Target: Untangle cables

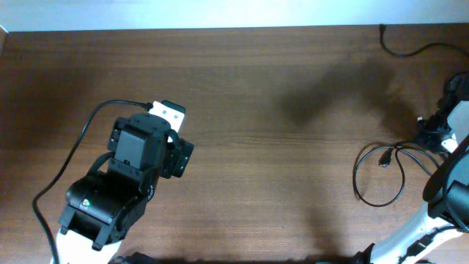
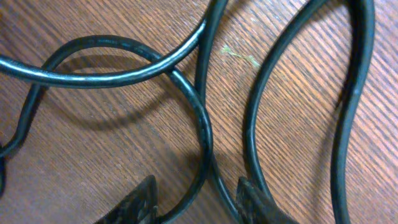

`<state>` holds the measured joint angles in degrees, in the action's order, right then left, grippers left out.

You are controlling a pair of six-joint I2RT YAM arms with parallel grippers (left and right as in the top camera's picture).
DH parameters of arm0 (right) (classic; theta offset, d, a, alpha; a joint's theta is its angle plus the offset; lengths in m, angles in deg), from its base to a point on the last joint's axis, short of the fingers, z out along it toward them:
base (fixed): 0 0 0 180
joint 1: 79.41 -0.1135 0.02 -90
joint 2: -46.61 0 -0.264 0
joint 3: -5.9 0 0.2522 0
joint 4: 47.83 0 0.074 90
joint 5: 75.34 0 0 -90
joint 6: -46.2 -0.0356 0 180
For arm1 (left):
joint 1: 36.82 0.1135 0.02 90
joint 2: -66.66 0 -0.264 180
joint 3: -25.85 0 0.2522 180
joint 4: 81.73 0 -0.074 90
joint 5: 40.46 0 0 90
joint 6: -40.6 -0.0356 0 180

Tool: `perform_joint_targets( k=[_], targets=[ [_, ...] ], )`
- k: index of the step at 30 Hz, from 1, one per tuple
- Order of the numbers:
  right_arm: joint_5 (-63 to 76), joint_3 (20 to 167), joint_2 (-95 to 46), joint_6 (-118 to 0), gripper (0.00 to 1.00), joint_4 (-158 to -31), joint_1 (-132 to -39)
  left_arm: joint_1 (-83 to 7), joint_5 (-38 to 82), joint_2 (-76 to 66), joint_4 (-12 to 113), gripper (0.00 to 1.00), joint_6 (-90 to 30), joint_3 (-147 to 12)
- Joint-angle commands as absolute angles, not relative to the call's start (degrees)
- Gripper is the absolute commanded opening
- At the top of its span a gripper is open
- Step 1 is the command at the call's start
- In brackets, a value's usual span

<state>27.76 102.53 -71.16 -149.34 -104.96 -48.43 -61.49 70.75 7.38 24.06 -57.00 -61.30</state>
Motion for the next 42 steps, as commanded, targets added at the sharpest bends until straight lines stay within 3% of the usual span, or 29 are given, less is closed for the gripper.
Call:
perform_joint_targets(
  k=[1, 9, 10, 12, 13, 20, 32, 33, 34, 35, 37, 42],
  targets=[
    [30.0, 100.2, -71.8, -149.1, 0.35, -103.8, -48.1, -61.3, 70.1, 7.8, 24.0, 0.99, -56.1, -61.5],
    [30.6, 100.0, -71.8, -149.1, 0.31, -103.2, -48.1, -61.3, 70.1, 7.8, 24.0, 0.99, -56.1, -61.5],
    [30.8, 100.0, -71.8, -149.0, 0.27, -103.3, -48.1, -61.3, 70.1, 7.8, 24.0, 0.99, -56.1, -61.5],
    [30.8, 100.0, -71.8, -148.8, 0.07, -103.3, -48.1, -61.3, 70.1, 7.8, 24.0, 0.99, -56.1, -61.5],
    [30.8, 100.0, -71.8, -148.8, 0.04, -103.3, -48.1, -61.3, 70.1, 7.8, 24.0, 0.99, -56.1, -61.5],
    [30.8, 100.0, -71.8, -147.2, 0.04, -102.9, -48.2, -61.3, 70.1, 7.8, 23.7, 0.99, -56.1, -61.5],
    [28.2, 102.9, -68.3, -133.1, 0.04, -96.7, -52.1, -61.3, 69.8, 7.7, 23.5, 0.99, -56.1, -61.5],
    [28.2, 102.8, -68.3, -133.1, 0.08, -96.7, -52.1, -61.3, 69.8, 7.8, 23.3, 0.99, -56.1, -61.5],
    [28.2, 102.7, -68.3, -132.7, 0.32, -96.7, -52.1, -61.3, 69.8, 7.8, 23.2, 0.99, -56.1, -61.5],
    [28.2, 102.7, -68.3, -132.7, 0.45, -96.8, -52.1, -61.3, 69.8, 7.8, 23.1, 0.99, -56.1, -61.5],
    [28.2, 102.7, -68.3, -132.7, 0.50, -96.8, -51.9, -61.3, 69.9, 7.7, 22.7, 0.99, -56.1, -61.5],
    [28.3, 102.7, -68.9, -132.7, 0.50, -96.9, -51.6, -61.3, 69.8, 7.7, 22.7, 0.99, -56.1, -61.5]
  ],
)
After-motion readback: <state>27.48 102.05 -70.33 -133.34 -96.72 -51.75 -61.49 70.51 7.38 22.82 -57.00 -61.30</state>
